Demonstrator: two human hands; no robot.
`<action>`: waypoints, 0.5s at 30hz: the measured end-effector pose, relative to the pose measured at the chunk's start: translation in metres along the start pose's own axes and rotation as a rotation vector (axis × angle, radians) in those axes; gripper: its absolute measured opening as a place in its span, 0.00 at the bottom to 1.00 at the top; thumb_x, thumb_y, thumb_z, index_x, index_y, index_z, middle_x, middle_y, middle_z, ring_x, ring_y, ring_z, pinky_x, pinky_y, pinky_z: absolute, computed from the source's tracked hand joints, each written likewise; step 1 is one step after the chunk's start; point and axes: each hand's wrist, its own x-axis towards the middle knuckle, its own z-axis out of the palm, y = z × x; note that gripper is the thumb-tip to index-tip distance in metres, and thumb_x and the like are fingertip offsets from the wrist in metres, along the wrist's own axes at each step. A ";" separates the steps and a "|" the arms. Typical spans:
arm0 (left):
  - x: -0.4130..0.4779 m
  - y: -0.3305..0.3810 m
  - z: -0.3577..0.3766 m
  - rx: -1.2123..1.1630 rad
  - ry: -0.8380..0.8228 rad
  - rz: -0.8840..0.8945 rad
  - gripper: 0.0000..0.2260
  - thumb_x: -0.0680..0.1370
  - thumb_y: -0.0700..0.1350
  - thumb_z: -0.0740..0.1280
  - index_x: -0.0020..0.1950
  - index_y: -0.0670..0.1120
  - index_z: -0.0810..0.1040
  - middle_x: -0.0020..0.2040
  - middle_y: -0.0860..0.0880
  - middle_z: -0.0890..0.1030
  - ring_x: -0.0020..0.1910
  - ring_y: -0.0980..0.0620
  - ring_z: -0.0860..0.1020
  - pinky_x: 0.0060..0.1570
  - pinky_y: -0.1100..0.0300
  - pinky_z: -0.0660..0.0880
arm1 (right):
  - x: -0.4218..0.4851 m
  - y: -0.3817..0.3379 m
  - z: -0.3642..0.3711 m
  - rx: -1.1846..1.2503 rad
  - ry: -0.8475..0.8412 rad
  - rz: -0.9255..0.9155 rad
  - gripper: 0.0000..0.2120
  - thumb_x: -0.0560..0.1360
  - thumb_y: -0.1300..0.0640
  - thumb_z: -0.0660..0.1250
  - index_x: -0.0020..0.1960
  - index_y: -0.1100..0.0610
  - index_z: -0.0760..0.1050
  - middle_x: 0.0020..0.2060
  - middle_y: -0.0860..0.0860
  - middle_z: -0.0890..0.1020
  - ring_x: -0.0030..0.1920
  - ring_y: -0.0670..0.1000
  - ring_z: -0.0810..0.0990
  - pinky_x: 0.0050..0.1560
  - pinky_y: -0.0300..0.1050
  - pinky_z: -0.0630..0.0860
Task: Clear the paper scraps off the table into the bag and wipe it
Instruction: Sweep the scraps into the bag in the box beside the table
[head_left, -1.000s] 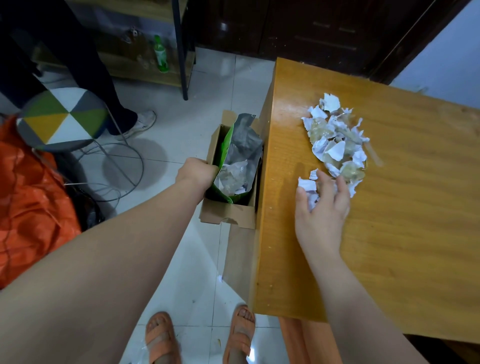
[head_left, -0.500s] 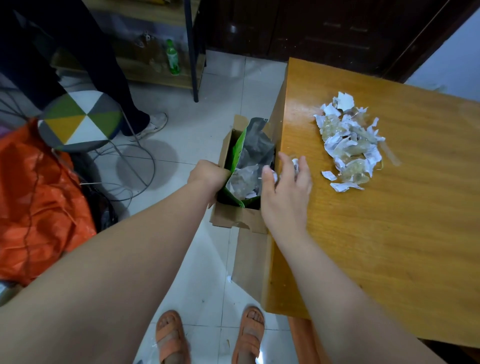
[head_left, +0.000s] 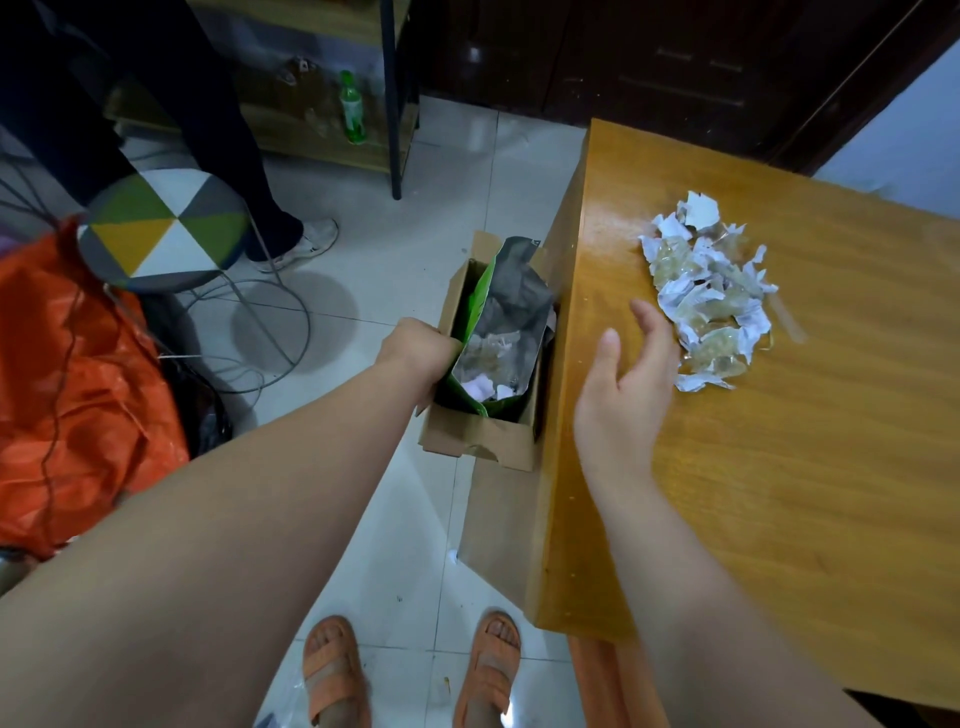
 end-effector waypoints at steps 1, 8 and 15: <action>0.002 -0.001 0.001 -0.009 0.003 0.001 0.13 0.63 0.47 0.64 0.39 0.39 0.78 0.36 0.39 0.78 0.32 0.42 0.71 0.34 0.57 0.70 | -0.001 0.005 -0.006 -0.096 0.012 -0.072 0.16 0.79 0.57 0.57 0.67 0.54 0.67 0.68 0.51 0.68 0.73 0.48 0.59 0.72 0.44 0.57; 0.004 0.001 -0.005 0.029 0.042 0.012 0.05 0.68 0.42 0.65 0.33 0.42 0.72 0.33 0.43 0.73 0.29 0.44 0.67 0.28 0.63 0.63 | 0.016 0.039 -0.033 -0.457 0.017 -0.100 0.21 0.77 0.55 0.60 0.70 0.54 0.67 0.75 0.56 0.59 0.76 0.60 0.48 0.74 0.59 0.50; 0.002 0.010 -0.006 0.081 0.057 0.025 0.06 0.69 0.41 0.65 0.32 0.43 0.71 0.32 0.43 0.72 0.32 0.43 0.68 0.28 0.62 0.63 | 0.051 0.044 -0.045 -0.396 -0.002 0.153 0.25 0.79 0.46 0.58 0.74 0.49 0.58 0.77 0.55 0.49 0.76 0.58 0.43 0.73 0.50 0.43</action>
